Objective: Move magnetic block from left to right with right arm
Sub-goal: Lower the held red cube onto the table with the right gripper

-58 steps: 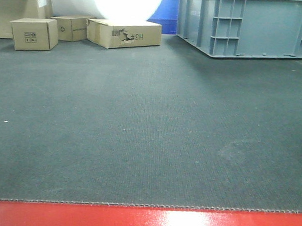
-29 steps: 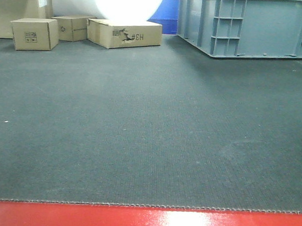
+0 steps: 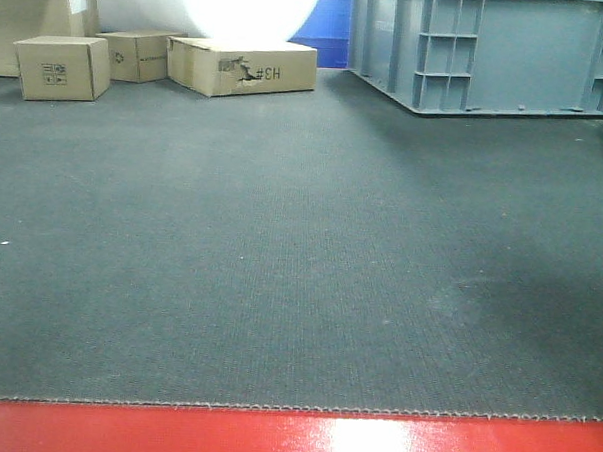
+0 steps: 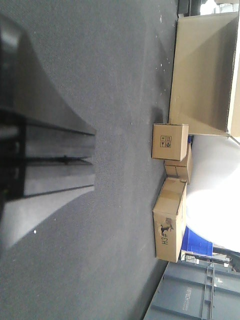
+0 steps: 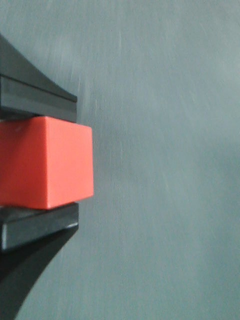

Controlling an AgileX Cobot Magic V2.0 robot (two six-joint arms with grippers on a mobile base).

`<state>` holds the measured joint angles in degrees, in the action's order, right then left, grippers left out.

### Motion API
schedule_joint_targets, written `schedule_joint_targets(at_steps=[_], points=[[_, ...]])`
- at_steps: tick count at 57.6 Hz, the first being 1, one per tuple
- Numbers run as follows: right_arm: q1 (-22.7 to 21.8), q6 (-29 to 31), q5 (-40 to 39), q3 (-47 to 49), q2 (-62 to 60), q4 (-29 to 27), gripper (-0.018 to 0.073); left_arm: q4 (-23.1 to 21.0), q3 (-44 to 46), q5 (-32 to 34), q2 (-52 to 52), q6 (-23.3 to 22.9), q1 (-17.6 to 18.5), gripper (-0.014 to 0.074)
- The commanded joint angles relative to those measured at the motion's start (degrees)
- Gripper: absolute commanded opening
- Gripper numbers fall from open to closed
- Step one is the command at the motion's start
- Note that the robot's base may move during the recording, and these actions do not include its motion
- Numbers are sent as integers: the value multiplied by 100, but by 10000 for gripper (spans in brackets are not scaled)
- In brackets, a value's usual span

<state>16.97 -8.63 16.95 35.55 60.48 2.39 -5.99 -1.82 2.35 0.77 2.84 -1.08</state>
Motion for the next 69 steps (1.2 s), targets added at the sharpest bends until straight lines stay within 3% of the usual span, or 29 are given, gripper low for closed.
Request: schedule_joint_targets(at_steps=[1,11,26,45,57,63,69], points=[[363,-819,-223,569,581,100,279,-27,-44,523,56,14,42,-126],[1245,-2076,642,1501,1725,196,291,-27,-44,523,56,14,42,-126],[1973,-3139,2474,3185,3329,201,291,-27,-44,523,56,14,42,-126],[2164,-3249,4250,5148,4734,183,291,-27,-44,523,56,14,42,-126],[2176,-3249,4655,5780,5210,-99,291,-27,-44,523,56,14,42,-126],[2182,-3249,4592,5851,5283,-512,291,-27,-44,523,56,14,42,-126],[2182,-3249,4552,5851,5302,-546,291,-27,-44,523,56,14,42,-126]])
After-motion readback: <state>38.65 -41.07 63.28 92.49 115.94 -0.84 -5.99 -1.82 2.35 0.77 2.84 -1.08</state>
